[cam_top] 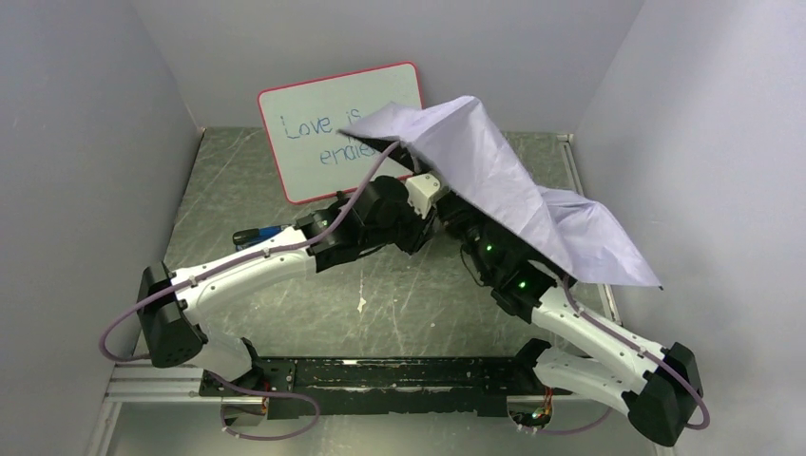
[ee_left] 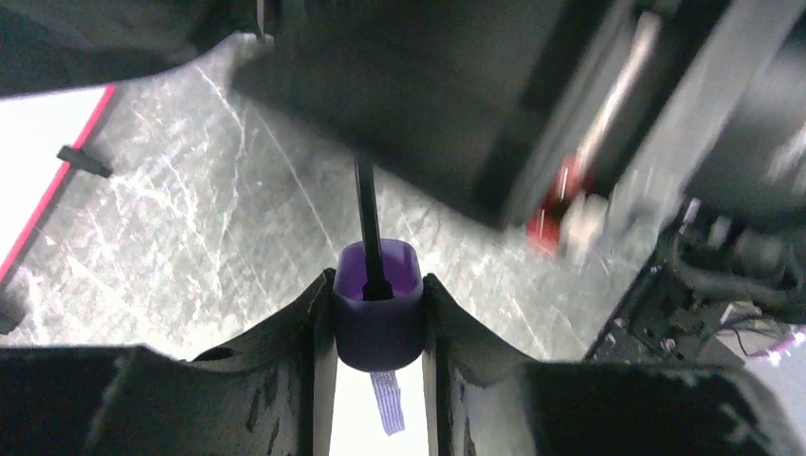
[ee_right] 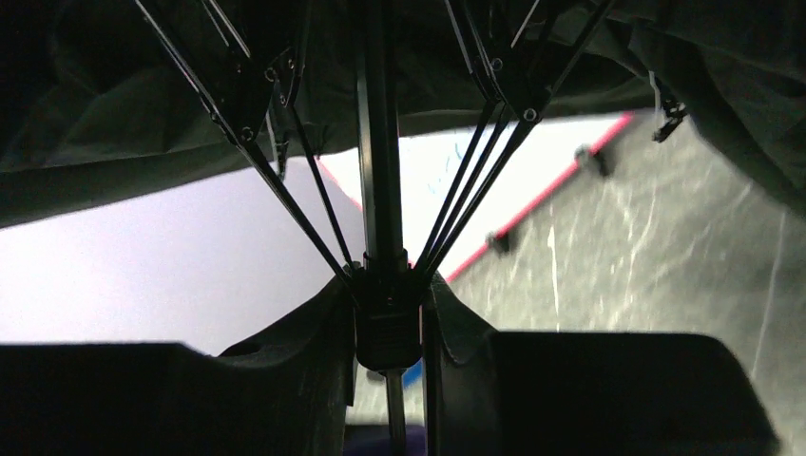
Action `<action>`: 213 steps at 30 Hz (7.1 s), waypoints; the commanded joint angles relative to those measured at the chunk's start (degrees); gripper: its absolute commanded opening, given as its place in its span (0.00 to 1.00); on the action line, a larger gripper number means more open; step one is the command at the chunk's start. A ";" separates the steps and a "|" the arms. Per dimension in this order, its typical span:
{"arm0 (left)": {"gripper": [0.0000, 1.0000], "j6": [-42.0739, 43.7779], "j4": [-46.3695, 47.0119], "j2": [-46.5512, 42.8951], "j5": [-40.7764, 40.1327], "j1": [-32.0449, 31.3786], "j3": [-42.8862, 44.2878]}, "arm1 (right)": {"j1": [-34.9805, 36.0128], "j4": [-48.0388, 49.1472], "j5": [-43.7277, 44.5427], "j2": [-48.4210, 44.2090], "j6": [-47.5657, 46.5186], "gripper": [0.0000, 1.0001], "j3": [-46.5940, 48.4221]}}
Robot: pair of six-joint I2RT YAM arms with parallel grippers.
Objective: Put away the umbrella
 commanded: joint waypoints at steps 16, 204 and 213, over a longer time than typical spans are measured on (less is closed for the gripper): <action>0.05 0.74 9.00 -1.42 -2.07 -0.37 0.95 | 7.27 -4.10 0.08 -3.24 0.15 0.23 -0.97; 0.17 -10.40 -0.87 -1.76 6.60 15.71 -24.11 | 8.11 -10.87 -15.77 12.50 -11.49 0.45 -11.74; 0.37 -11.29 3.48 1.66 12.71 13.67 -27.34 | 8.12 -12.37 -13.81 10.14 -14.57 0.54 -8.10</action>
